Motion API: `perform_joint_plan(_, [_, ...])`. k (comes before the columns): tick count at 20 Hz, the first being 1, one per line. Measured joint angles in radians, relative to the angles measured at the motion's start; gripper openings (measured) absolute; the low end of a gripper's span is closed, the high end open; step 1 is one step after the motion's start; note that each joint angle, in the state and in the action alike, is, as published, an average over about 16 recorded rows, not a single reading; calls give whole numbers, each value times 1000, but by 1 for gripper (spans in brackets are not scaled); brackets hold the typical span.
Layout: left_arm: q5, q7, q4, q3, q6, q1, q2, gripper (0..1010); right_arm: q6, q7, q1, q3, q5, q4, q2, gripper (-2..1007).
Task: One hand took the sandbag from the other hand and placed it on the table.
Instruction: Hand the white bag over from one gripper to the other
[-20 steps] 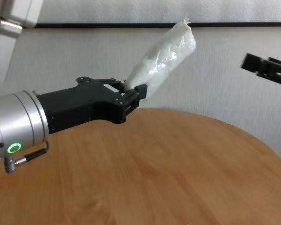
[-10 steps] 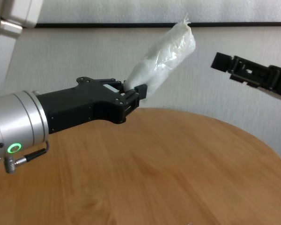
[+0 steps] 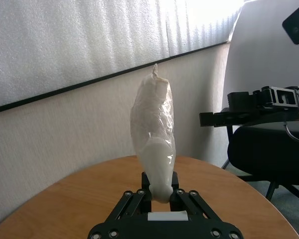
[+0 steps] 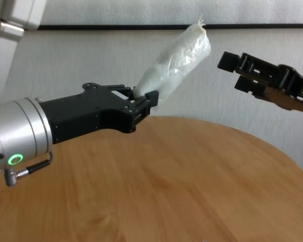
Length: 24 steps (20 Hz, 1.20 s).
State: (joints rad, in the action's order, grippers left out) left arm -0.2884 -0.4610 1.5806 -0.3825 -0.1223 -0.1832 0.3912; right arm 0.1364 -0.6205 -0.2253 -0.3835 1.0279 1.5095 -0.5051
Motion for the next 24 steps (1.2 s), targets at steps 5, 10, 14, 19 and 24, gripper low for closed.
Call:
perform_joint_plan(5, [0, 0, 0, 0, 0, 0, 0, 204, 31, 15, -28, -11, 36, -20, 16, 1002])
perform_joint_plan(10, [0, 0, 0, 0, 0, 0, 0, 204, 49, 31, -49, -23, 61, -28, 28, 1002])
perform_joint_plan(14, [0, 0, 0, 0, 0, 0, 0, 204, 58, 42, -63, -31, 79, -28, 34, 1002])
perform_joint_plan(19, [0, 0, 0, 0, 0, 0, 0, 204, 66, 53, -77, -44, 97, -27, 40, 1002])
perform_joint_plan(24, [0, 0, 0, 0, 0, 0, 0, 204, 74, 65, -94, -59, 112, -35, 46, 1002])
